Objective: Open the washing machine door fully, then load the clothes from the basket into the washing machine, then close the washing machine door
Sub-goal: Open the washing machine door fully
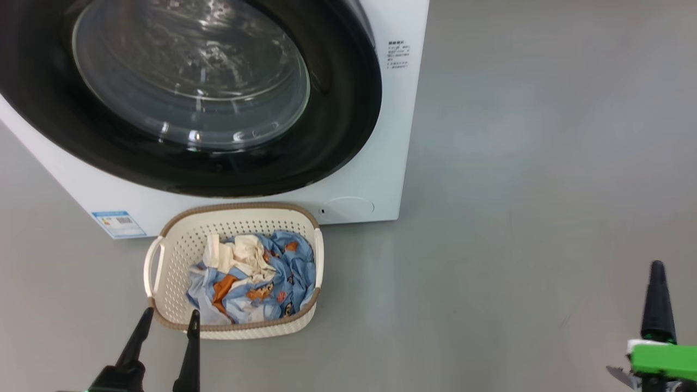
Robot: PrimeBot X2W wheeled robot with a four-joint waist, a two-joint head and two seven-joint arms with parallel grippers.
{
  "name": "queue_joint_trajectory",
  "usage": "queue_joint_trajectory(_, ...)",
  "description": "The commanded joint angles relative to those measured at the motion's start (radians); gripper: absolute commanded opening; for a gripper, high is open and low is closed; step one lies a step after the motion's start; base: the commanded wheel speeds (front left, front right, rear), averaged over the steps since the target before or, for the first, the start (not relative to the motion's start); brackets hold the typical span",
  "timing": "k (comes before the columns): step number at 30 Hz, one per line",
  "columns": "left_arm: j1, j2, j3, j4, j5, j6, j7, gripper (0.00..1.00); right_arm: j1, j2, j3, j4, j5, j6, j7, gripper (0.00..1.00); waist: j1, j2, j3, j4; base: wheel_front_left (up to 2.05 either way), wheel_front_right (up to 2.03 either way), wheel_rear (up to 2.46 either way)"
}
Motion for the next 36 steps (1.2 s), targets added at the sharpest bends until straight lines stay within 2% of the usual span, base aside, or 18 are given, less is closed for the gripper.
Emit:
queue_joint_trajectory(1, -0.030, 0.006, 0.033, -0.031, -0.001, -0.006, -0.006, 1.00, -0.038, -0.006, 0.019, -0.012, 0.051, 0.002, -0.011, 0.00, 0.0000, 0.0000, 0.015, 0.005, 0.00, 0.00, 0.00)
queue_joint_trajectory(4, -0.033, 0.006, 0.027, -0.042, 0.002, -0.009, -0.006, 1.00, -0.074, -0.030, -0.004, 0.034, 0.287, 0.002, -0.011, 0.00, 0.0000, 0.0000, 0.039, 0.013, 0.00, 0.00, 0.00)
queue_joint_trajectory(6, -0.034, 0.006, 0.024, -0.050, 0.003, -0.011, -0.006, 1.00, -0.095, -0.073, -0.013, 0.062, 0.415, 0.002, 0.002, 0.00, 0.0000, 0.0000, 0.055, 0.018, 0.00, 0.00, 0.00)
queue_joint_trajectory(11, -0.036, 0.006, 0.014, -0.065, 0.006, -0.015, -0.006, 1.00, -0.151, -0.154, -0.075, 0.099, 0.623, 0.002, 0.097, 0.00, 0.0000, 0.0000, 0.093, 0.036, 0.00, 0.00, 0.00)
queue_joint_trajectory(15, -0.051, 0.006, 0.002, -0.075, 0.009, -0.018, -0.006, 1.00, -0.232, -0.208, -0.146, 0.125, 0.719, 0.002, 0.220, 0.00, 0.0000, 0.0000, 0.134, 0.051, 0.00, 0.00, 0.00)
queue_joint_trajectory(20, -0.069, 0.006, -0.008, -0.079, 0.009, -0.021, -0.006, 1.00, -0.344, -0.250, -0.193, 0.159, 0.747, 0.002, 0.364, 0.00, 0.0000, 0.0000, 0.177, 0.067, 0.00, 0.00, 0.00)
queue_joint_trajectory(25, -0.078, 0.006, -0.027, -0.089, 0.007, -0.024, -0.006, 1.00, -0.442, -0.285, -0.187, 0.200, 0.728, 0.002, 0.496, 0.00, 0.0000, 0.0000, 0.217, 0.091, 0.00, 0.00, 0.00)
queue_joint_trajectory(30, -0.093, 0.006, -0.051, -0.116, 0.004, -0.026, -0.006, 1.00, -0.574, -0.315, -0.138, 0.216, 0.691, 0.002, 0.620, 0.00, 0.0000, 0.0000, 0.278, 0.118, 0.00, 0.00, 0.00)
queue_joint_trajectory(36, -0.107, 0.006, -0.066, -0.122, -0.004, -0.018, -0.006, 1.00, -0.723, -0.327, -0.063, 0.203, 0.645, 0.002, 0.699, 0.00, 0.0000, 0.0000, 0.329, 0.145, 0.00, 0.00, 0.00)
